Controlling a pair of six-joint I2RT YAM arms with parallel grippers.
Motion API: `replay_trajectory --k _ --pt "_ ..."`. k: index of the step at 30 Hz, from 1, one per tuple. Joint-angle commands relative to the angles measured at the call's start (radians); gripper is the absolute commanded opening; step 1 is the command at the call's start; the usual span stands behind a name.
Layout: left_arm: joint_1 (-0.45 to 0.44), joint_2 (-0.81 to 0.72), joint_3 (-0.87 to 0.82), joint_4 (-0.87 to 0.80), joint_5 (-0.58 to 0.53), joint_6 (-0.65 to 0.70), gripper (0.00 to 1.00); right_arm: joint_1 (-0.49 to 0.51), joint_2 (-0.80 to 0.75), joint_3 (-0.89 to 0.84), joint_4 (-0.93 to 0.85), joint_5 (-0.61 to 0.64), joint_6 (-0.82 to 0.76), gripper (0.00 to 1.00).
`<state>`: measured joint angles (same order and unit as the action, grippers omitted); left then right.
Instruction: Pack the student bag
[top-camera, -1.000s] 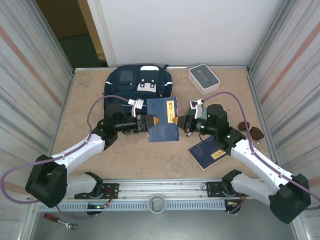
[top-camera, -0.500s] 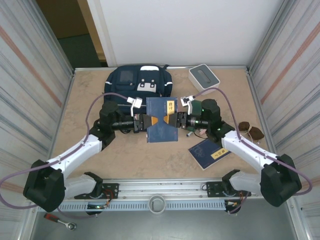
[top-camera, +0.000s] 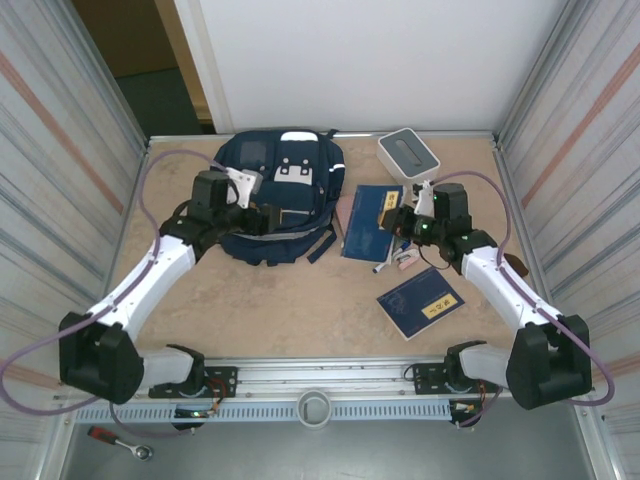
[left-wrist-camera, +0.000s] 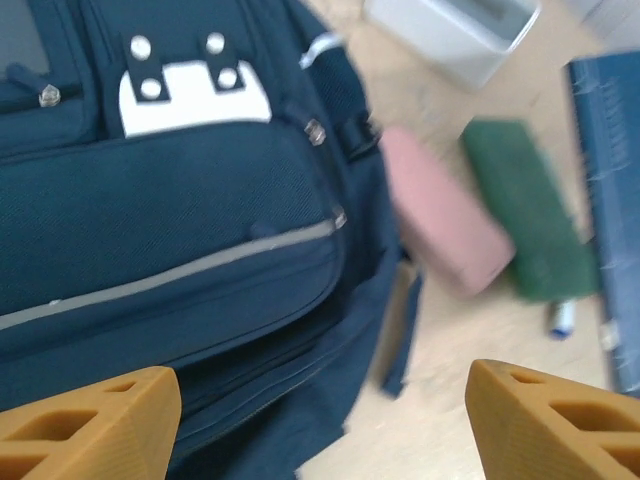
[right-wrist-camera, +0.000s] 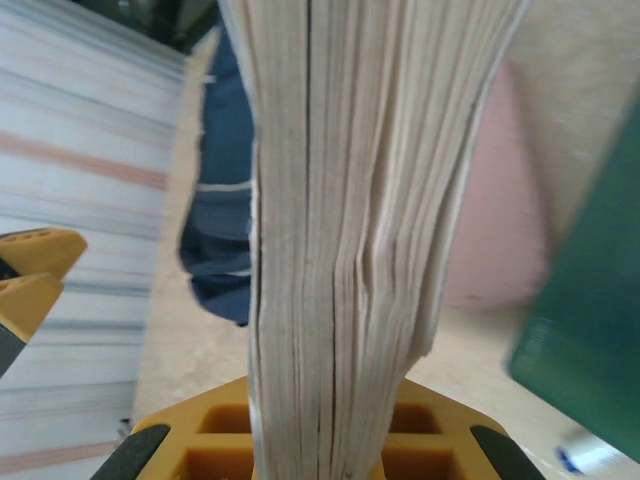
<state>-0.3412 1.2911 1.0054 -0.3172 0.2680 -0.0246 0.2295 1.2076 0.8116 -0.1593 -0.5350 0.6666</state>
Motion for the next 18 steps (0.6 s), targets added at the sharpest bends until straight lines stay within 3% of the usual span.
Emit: replay_trajectory --k 1,4,6,12,18 --pt "-0.031 0.063 -0.024 -0.016 0.017 0.383 0.79 -0.022 -0.026 0.073 -0.147 0.030 -0.135 0.00" --pt "-0.112 0.137 -0.063 0.025 -0.073 0.657 0.82 -0.029 -0.021 0.064 -0.141 -0.025 -0.153 0.00" --pt "-0.145 0.207 -0.053 0.045 -0.179 0.747 0.83 -0.027 -0.012 0.054 -0.137 -0.069 -0.158 0.00" --pt "-0.147 0.394 0.058 0.038 -0.320 0.807 0.78 -0.029 -0.007 -0.006 -0.094 -0.104 -0.146 0.00" --pt "-0.133 0.368 0.075 0.027 -0.230 0.783 0.65 -0.024 -0.004 -0.053 -0.071 -0.102 -0.130 0.00"
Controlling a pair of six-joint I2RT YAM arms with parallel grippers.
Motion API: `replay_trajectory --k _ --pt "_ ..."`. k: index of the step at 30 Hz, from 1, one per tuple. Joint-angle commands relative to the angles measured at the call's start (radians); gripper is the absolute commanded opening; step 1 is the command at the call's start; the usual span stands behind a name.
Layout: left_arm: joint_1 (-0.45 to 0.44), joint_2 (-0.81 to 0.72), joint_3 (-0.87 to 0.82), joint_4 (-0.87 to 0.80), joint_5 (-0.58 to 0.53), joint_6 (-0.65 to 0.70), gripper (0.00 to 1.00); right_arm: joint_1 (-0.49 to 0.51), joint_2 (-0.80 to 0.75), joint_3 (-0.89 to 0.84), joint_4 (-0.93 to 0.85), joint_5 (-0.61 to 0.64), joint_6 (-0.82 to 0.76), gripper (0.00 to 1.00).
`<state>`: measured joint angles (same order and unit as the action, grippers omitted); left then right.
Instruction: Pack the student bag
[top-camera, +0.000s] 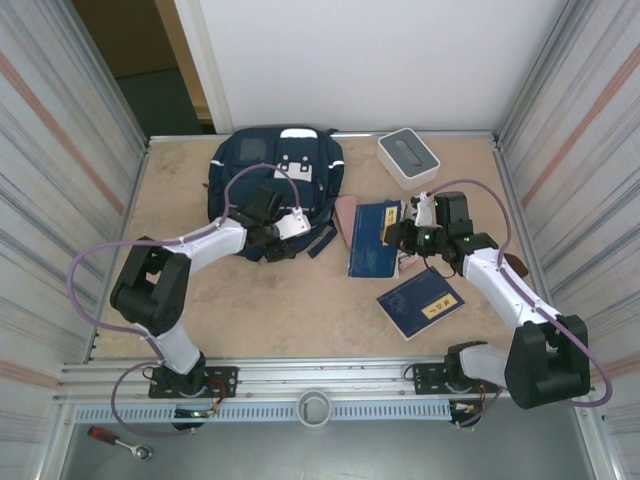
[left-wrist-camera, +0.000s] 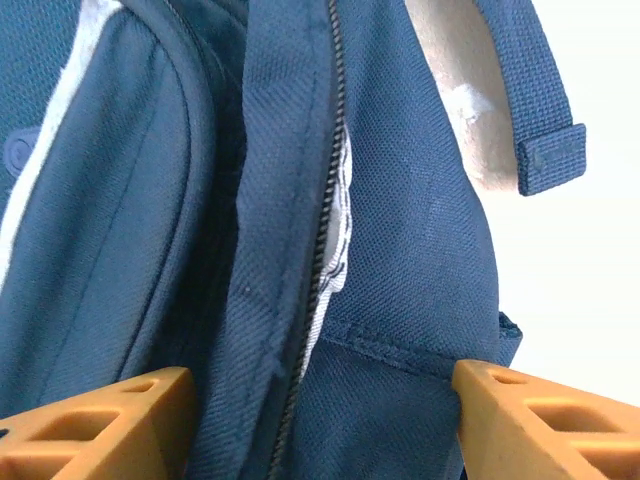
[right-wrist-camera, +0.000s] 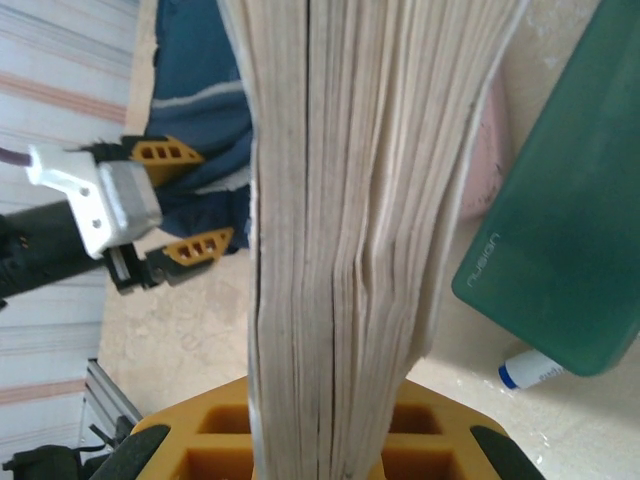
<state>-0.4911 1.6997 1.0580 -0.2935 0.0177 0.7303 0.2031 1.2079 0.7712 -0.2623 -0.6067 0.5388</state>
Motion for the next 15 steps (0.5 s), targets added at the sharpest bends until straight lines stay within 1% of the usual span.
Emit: replay_trajectory --k 1,3,5,6,12,14,15 --pt "0.025 -0.056 0.014 0.009 0.045 0.026 0.63 0.002 -0.008 -0.015 0.028 -0.027 -0.002 0.00" --pt "0.049 -0.077 0.008 0.023 0.086 0.016 0.58 0.004 -0.013 -0.021 0.016 -0.018 -0.007 0.00" --pt "0.072 -0.076 0.018 0.025 0.114 0.003 0.57 0.003 -0.019 -0.021 0.004 -0.009 -0.015 0.00" --pt "0.078 -0.071 0.028 0.022 0.118 0.001 0.57 0.004 -0.018 -0.019 -0.001 -0.006 -0.018 0.00" --pt "0.088 -0.007 0.071 -0.007 0.143 0.002 0.67 0.009 0.006 -0.016 0.003 -0.005 -0.021 0.00" --pt "0.093 0.015 0.091 -0.032 0.167 -0.011 0.68 0.015 0.017 -0.016 0.007 -0.003 -0.020 0.00" --pt "0.097 0.025 0.100 -0.037 0.184 -0.022 0.66 0.019 0.021 -0.019 0.009 -0.002 -0.020 0.00"
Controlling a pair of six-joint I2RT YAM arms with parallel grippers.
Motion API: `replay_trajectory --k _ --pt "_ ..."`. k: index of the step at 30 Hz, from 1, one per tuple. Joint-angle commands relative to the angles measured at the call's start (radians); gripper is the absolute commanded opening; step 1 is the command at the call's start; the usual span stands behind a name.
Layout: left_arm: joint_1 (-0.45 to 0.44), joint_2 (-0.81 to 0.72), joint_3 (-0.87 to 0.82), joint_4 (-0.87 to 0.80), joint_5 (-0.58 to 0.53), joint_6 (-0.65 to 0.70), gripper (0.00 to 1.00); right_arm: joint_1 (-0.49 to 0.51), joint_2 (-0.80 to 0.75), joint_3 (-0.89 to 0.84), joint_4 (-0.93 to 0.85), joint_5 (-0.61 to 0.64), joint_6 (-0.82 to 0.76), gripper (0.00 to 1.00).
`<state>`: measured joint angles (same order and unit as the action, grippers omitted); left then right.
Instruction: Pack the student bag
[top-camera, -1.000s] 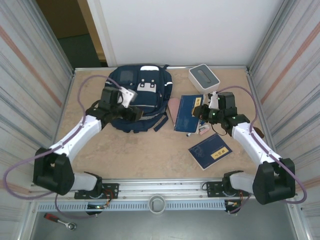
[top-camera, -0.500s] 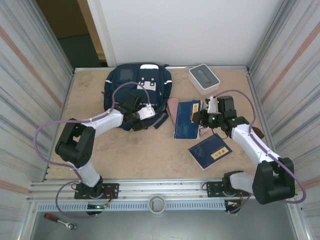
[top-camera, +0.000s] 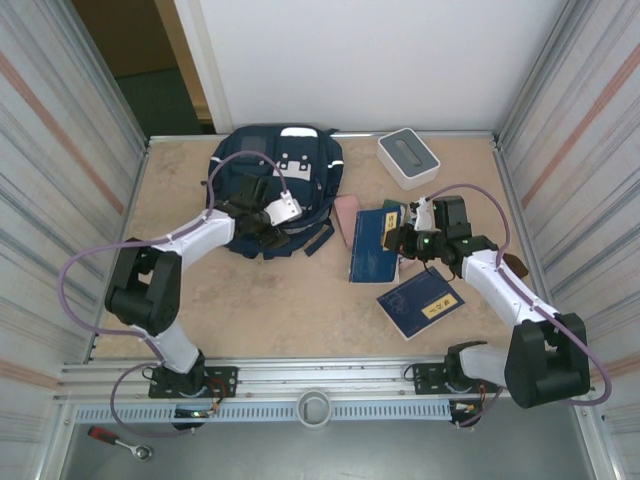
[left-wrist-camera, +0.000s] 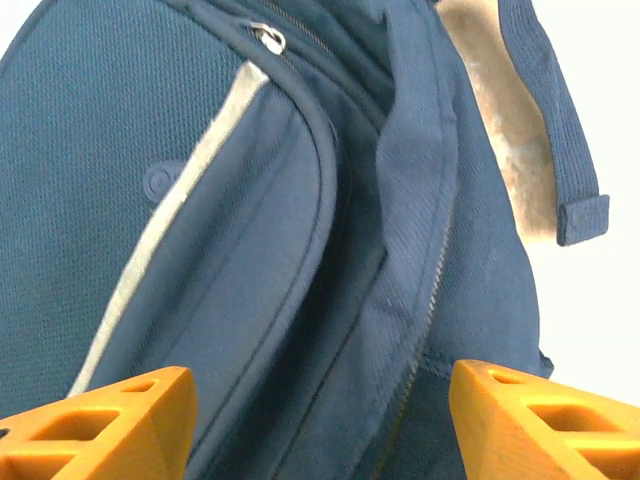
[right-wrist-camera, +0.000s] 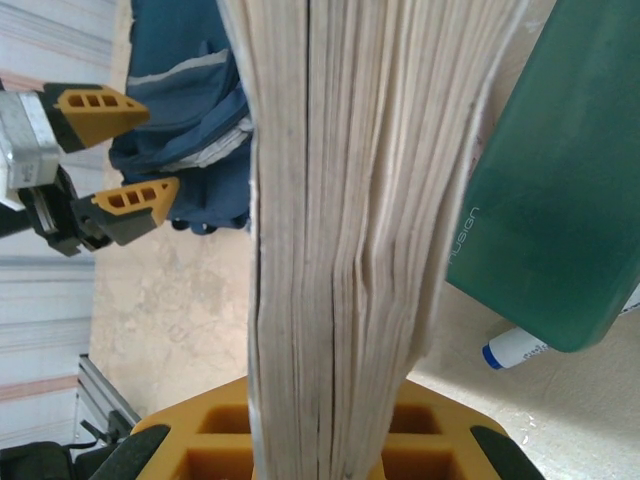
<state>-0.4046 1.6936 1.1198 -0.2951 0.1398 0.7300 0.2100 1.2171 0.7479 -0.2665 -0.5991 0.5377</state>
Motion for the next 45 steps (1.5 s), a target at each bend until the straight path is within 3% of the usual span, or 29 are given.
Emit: replay_trajectory --k 1,6,9,12,15,17,20,25,34,45 --pt "0.016 0.043 0.050 -0.043 0.084 -0.030 0.61 0.017 0.015 0.004 0.015 -0.006 -0.021 0.00" --pt "0.024 0.092 0.118 -0.116 0.113 -0.041 0.33 0.027 0.035 0.004 0.016 -0.011 -0.022 0.00" --pt "0.030 0.091 0.186 -0.204 0.179 -0.065 0.00 0.022 0.027 0.017 0.001 -0.016 -0.024 0.00" --pt "0.046 0.039 0.251 -0.235 0.292 -0.217 0.00 -0.004 0.019 0.014 0.045 -0.078 0.044 0.00" --pt "0.053 -0.076 0.198 -0.043 0.277 -0.473 0.00 -0.006 0.038 -0.039 0.273 -0.202 0.278 0.00" --pt "0.053 -0.141 0.178 0.045 0.239 -0.624 0.00 0.050 0.061 -0.051 0.395 -0.207 0.393 0.00" --pt "0.053 -0.186 0.217 0.037 0.222 -0.735 0.00 0.171 0.107 0.014 0.410 -0.127 0.425 0.00" --pt "0.053 -0.216 0.276 -0.015 0.239 -0.756 0.00 0.269 0.270 0.128 0.547 -0.013 0.547 0.00" --pt "0.020 -0.235 0.327 -0.036 0.086 -0.641 0.00 0.370 0.618 0.406 0.663 0.128 0.752 0.00" --pt "0.020 -0.194 0.384 -0.022 0.070 -0.798 0.00 0.436 0.886 0.664 0.711 0.598 0.879 0.01"
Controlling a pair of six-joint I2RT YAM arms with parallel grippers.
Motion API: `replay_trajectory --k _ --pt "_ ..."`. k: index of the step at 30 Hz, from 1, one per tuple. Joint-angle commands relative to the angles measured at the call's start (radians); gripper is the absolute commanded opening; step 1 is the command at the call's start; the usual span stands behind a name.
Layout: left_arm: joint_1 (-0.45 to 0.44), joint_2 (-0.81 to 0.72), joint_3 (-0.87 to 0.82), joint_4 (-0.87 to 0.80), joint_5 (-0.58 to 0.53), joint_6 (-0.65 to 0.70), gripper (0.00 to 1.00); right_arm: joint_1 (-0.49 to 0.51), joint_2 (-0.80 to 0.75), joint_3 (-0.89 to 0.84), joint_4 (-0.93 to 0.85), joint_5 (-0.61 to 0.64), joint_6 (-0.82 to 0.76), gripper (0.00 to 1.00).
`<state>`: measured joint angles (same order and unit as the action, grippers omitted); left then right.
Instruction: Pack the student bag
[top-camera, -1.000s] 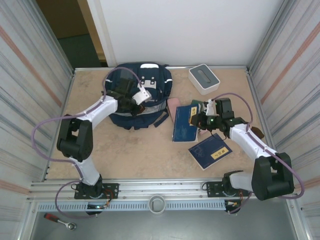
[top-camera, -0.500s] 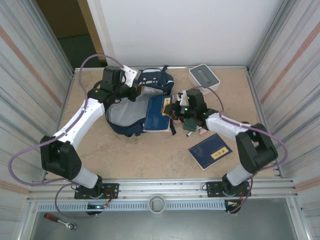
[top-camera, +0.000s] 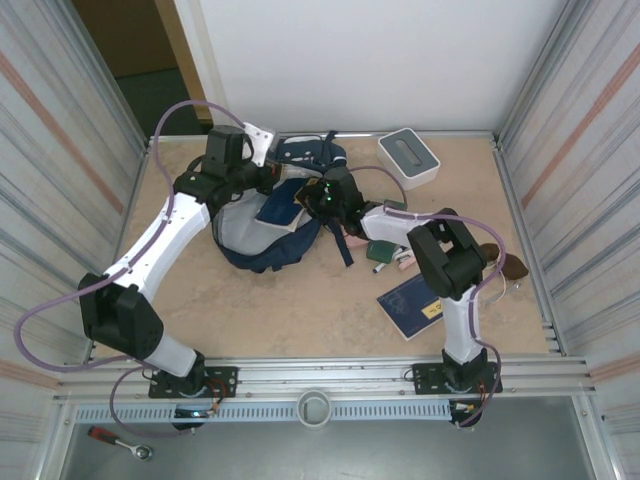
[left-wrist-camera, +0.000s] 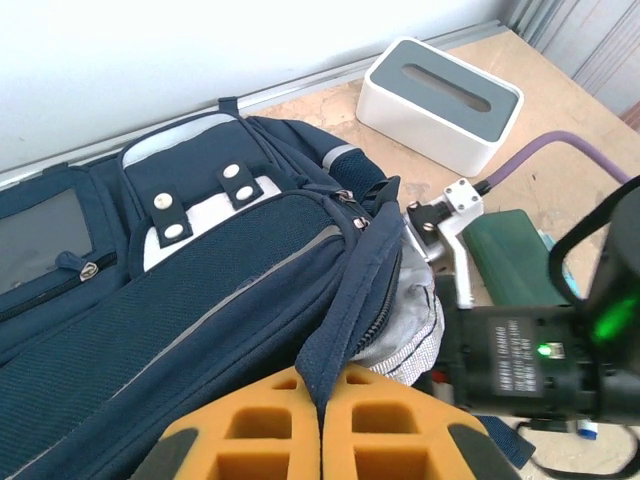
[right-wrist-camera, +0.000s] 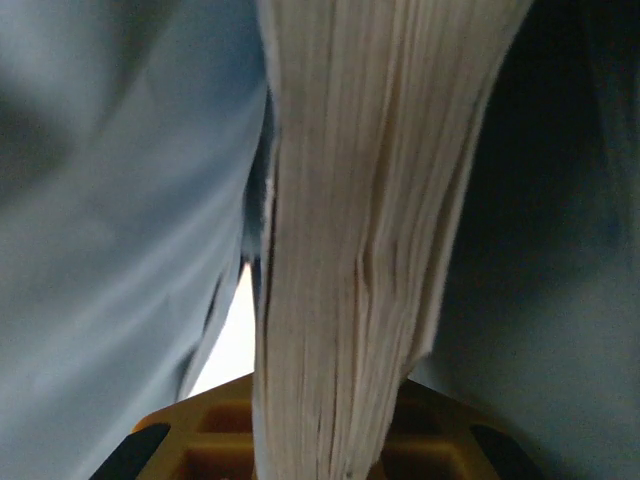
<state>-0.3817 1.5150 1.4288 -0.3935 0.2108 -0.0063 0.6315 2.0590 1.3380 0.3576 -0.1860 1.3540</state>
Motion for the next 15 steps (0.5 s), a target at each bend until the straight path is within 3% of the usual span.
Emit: replay_trajectory --k 1,6,9,12,15 --pt "-0.002 -0.012 0.081 0.076 0.000 -0.064 0.00 0.021 0.070 0.098 0.088 0.229 0.074 0.01" --pt "0.001 0.005 0.102 0.076 0.028 -0.072 0.00 0.067 0.182 0.212 0.120 0.449 0.105 0.09" --pt "0.005 0.013 0.102 0.084 0.055 -0.083 0.00 0.092 0.268 0.311 0.120 0.584 0.127 0.21" --pt "0.011 0.022 0.098 0.087 0.060 -0.089 0.00 0.090 0.370 0.465 0.078 0.529 0.115 0.37" --pt "0.035 0.027 0.085 0.104 0.091 -0.116 0.00 0.086 0.367 0.485 0.052 0.421 0.041 0.54"
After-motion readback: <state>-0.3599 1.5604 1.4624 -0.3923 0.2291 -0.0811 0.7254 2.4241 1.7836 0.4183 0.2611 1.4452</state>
